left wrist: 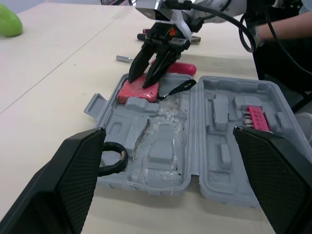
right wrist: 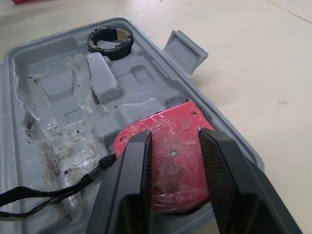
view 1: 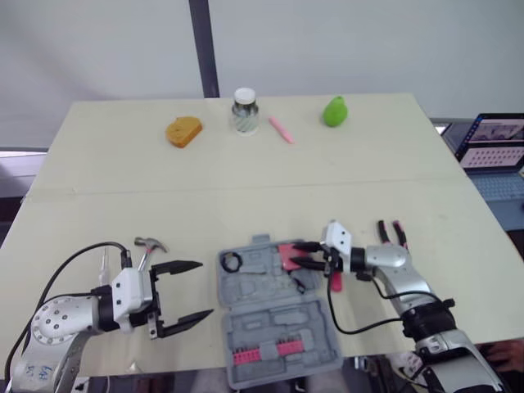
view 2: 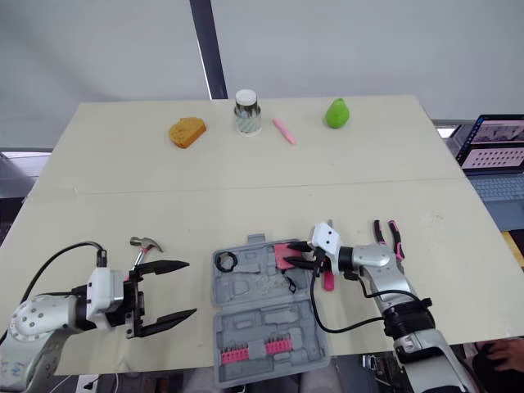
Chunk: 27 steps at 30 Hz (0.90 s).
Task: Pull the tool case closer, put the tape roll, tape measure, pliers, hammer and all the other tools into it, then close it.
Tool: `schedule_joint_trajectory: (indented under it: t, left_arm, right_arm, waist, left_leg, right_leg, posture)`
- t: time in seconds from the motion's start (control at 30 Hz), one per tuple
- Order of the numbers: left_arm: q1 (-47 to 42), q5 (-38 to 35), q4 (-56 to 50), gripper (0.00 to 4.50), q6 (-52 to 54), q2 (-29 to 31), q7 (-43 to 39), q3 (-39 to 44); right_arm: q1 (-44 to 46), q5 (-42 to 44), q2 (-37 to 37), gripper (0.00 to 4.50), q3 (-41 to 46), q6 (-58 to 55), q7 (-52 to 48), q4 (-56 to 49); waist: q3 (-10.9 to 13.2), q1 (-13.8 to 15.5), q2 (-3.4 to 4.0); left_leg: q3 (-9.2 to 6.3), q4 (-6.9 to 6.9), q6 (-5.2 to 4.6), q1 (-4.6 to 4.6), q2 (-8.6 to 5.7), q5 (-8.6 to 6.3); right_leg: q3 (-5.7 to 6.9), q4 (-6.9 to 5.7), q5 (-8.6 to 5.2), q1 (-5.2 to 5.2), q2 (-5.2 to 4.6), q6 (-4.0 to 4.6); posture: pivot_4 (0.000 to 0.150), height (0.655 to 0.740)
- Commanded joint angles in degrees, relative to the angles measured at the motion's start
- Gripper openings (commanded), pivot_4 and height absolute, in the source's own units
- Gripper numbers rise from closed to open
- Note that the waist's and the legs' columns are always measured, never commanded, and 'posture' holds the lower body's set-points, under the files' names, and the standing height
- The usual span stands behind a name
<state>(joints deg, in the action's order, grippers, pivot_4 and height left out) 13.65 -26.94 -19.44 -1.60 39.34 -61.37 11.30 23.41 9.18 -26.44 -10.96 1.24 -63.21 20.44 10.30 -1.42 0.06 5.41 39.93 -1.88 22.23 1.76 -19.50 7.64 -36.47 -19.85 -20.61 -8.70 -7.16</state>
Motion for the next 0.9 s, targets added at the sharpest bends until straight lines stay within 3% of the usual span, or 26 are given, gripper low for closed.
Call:
schedule_joint_trajectory:
  t: [0.03,0.27,0.47,0.8,0.9]
  left_arm:
    - [-1.5,-2.1,-0.3,4.5,0.8,0.2,-0.4,0.5]
    - [-2.6,-2.7,0.1,4.5,2.2,-1.2,0.0,-0.3]
    - [-0.1,-3.2,-0.6,4.5,2.7,-1.3,-0.5,0.3]
    - [7.1,-3.0,-0.2,4.5,2.2,-1.8,-1.0,2.6]
    - [9.0,-2.0,1.0,4.5,1.3,-1.8,-1.4,2.6]
  right_arm:
    - [-0.2,2.4,-3.7,1.6,3.1,-6.3,0.3,-9.3]
    - [-7.8,9.9,-14.5,1.6,10.9,-20.6,0.2,-31.5]
    - [-24.6,17.1,-22.1,1.6,21.9,-29.2,0.5,-47.7]
    - [-50.7,19.5,-24.1,1.6,34.4,-34.5,0.0,-57.5]
    - [-56.0,19.9,-24.1,2.43,35.6,-36.3,0.4,-58.5]
  waist:
    - [0.1,0.1,0.11]
    - [0.1,0.4,0.2]
    - [0.1,1.4,0.17]
    - [0.1,1.8,0.16]
    - [0.1,2.0,0.15]
  left_leg:
    - [0.0,0.0,0.0,0.04,-0.01,0.0]
    - [-0.01,-0.06,-0.01,0.14,0.0,0.0]
    - [0.01,-0.09,-0.02,0.12,0.03,-0.01]
    - [0.0,-0.13,-0.04,0.07,0.04,-0.02]
    - [0.0,-0.2,-0.05,0.05,0.05,-0.02]
  right_leg:
    - [0.0,0.0,0.0,-0.03,-0.02,0.0]
    - [0.04,0.13,0.0,-0.08,0.0,0.0]
    - [0.0,0.53,0.0,0.03,0.01,-0.01]
    - [-0.23,0.69,0.0,0.11,-0.01,-0.01]
    - [-0.24,0.76,0.0,0.11,-0.01,0.0]
  posture:
    - [0.15,0.695]
    - [0.15,0.695]
    - [0.15,0.695]
    - [0.15,0.695]
    - [0.15,0.695]
